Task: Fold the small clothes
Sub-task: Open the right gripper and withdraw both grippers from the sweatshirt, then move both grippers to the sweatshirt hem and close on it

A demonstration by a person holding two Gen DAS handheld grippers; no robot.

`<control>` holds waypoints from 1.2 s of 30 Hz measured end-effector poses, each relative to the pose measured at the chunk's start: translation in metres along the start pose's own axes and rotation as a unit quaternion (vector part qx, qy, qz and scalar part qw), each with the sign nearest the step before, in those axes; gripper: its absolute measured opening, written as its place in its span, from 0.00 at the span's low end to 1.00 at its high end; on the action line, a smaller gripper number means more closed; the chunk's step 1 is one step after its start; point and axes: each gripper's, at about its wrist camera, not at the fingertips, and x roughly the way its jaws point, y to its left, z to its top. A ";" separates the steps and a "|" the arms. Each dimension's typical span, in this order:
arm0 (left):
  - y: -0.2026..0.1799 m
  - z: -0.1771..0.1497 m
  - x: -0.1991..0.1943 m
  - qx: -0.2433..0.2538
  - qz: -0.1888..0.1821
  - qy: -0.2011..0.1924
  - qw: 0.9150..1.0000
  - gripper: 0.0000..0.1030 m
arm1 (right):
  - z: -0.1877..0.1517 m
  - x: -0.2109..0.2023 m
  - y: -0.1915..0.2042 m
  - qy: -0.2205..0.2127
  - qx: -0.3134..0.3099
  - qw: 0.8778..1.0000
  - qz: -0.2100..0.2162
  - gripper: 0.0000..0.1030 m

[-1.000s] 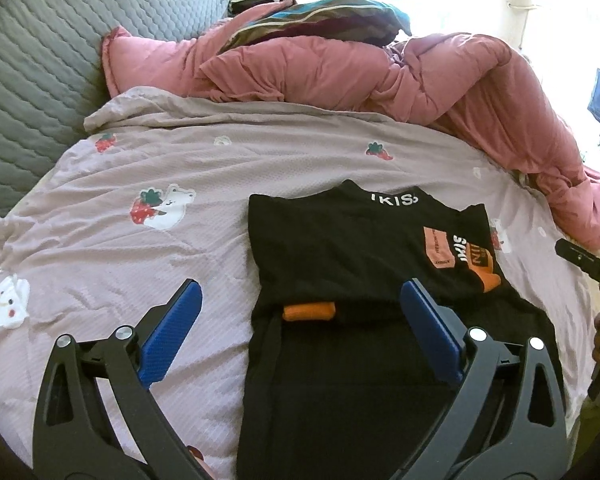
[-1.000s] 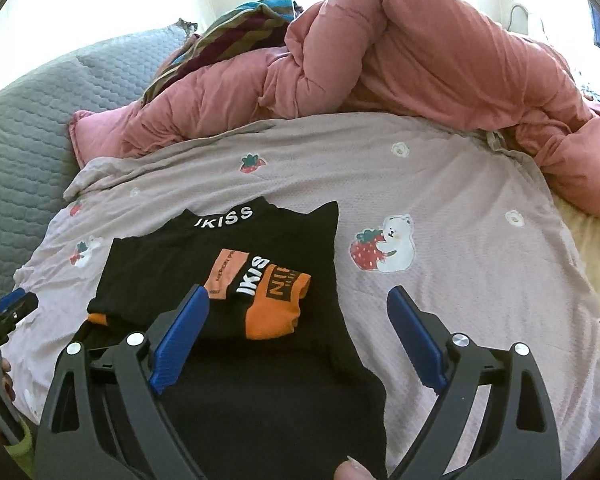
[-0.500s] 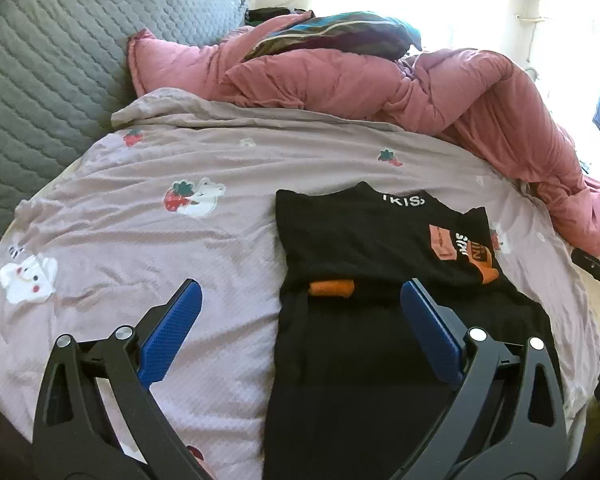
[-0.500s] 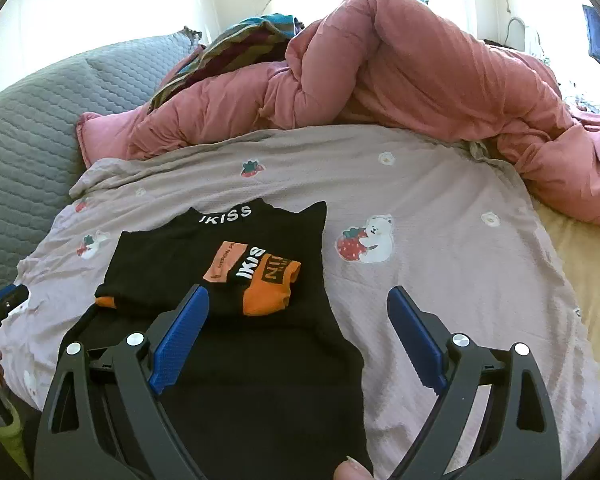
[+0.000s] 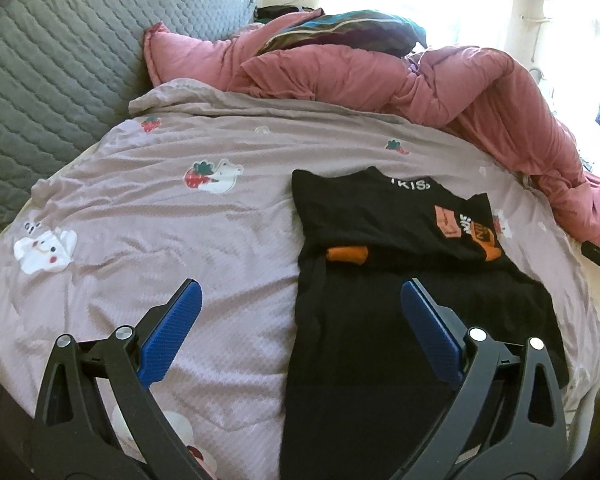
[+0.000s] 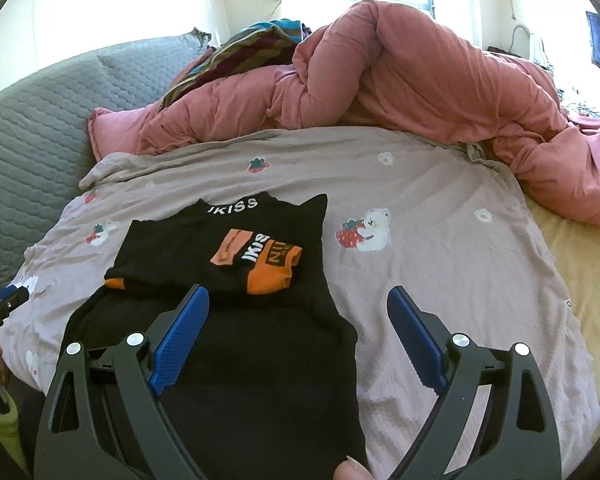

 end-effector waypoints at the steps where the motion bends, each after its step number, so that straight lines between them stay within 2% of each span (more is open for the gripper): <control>1: 0.001 -0.002 0.000 0.000 0.002 0.002 1.000 0.91 | -0.002 -0.001 0.000 0.001 0.000 1.000 0.001 0.87; 23: 0.011 -0.050 0.003 0.006 0.011 0.056 0.998 0.91 | -0.046 -0.006 -0.007 0.035 -0.015 0.999 0.010 0.87; 32: 0.013 -0.069 0.004 -0.004 -0.006 0.072 0.997 0.90 | -0.065 -0.006 -0.008 0.052 -0.020 0.998 0.017 0.87; 36: 0.011 -0.076 0.005 -0.006 -0.015 0.080 0.997 0.75 | -0.071 -0.006 -0.008 0.057 -0.024 0.998 0.020 0.87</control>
